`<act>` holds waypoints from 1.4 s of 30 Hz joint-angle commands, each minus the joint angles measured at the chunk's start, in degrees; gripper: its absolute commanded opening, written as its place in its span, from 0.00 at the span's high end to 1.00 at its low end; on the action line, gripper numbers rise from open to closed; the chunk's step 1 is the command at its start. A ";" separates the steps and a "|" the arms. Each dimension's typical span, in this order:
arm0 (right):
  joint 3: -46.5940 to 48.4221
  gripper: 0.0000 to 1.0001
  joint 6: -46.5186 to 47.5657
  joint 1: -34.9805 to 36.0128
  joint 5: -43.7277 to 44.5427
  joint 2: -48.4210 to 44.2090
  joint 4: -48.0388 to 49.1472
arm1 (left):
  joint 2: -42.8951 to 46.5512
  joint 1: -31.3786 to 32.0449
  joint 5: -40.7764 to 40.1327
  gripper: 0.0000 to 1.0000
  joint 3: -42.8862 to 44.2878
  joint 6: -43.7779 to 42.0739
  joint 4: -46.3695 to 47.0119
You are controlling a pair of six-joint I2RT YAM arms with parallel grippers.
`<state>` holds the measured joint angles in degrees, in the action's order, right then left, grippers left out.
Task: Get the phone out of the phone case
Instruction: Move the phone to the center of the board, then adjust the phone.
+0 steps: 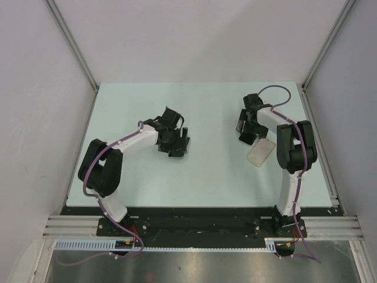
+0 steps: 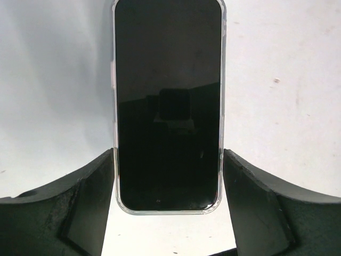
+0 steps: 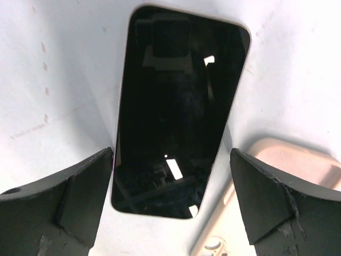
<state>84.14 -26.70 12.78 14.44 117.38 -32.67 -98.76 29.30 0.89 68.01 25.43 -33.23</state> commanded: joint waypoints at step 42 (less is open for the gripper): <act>-33.43 1.00 -54.17 16.85 -42.47 -4.35 72.04 | 6.73 3.31 14.94 0.20 -2.88 5.24 11.52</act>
<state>50.46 -80.42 29.91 -26.28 113.82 32.95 -99.11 32.27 14.52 65.25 29.41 -24.62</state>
